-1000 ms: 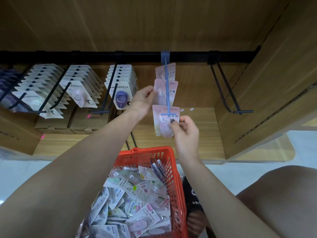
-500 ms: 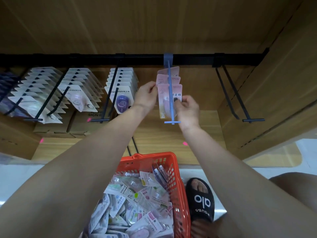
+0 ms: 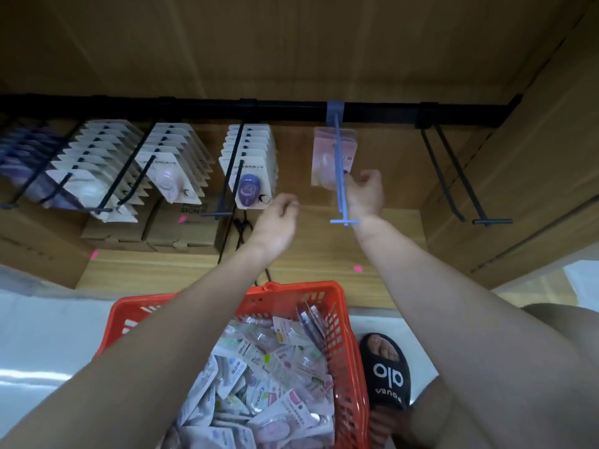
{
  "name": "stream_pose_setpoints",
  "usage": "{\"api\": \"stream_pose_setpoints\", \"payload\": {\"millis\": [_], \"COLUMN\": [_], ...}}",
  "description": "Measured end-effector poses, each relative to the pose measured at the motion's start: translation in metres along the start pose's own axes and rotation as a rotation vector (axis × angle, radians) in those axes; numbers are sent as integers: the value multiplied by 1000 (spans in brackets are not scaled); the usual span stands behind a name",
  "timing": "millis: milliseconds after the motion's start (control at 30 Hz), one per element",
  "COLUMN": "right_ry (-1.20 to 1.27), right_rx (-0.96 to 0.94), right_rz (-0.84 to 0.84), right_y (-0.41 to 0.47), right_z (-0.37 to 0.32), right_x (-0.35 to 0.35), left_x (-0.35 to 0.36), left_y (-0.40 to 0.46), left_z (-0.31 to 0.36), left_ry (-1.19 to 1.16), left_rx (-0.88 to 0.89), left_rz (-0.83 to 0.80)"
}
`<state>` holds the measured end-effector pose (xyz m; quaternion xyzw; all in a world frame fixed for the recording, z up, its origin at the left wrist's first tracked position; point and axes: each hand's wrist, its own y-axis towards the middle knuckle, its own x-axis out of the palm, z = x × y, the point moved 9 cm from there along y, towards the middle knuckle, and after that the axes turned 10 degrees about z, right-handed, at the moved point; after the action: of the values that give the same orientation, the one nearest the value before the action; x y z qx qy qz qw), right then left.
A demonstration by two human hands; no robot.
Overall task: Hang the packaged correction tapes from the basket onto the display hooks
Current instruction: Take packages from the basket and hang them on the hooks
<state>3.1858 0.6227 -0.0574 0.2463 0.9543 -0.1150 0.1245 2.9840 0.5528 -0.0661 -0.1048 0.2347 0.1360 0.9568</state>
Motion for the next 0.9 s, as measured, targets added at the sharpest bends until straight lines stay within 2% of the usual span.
{"api": "stream_pose_setpoints", "payload": {"millis": [233, 333, 433, 567, 633, 733, 800, 900], "right_ry": [-188, -193, -249, -528, -693, -824, -830, -807], "right_rx": [-75, -160, -255, -311, -333, -364, -355, -336], "right_rz": [123, 103, -101, -704, -945, -1090, -1119, -1134], "right_y": [-82, -133, -187, -265, -296, -321, -328, -336], "right_z": [47, 64, 85, 136, 162, 182, 187, 187], "right_x": [-27, -31, -10, 49, 67, 79, 87, 104], "left_x": [-52, -97, -138, -168, -170, -160, -154, -155], "left_y": [-98, -122, -139, -176, -193, -207, -211, -216], "left_z": [-82, -134, -192, -262, -285, -302, -303, -296], "left_ry": [238, 419, 575, 677, 622, 629, 681, 716], "left_rx": [29, -14, -184, -491, -604, -643, -582, -459], "left_rz": [-187, -121, -50, -64, -62, -146, -184, -129]}}
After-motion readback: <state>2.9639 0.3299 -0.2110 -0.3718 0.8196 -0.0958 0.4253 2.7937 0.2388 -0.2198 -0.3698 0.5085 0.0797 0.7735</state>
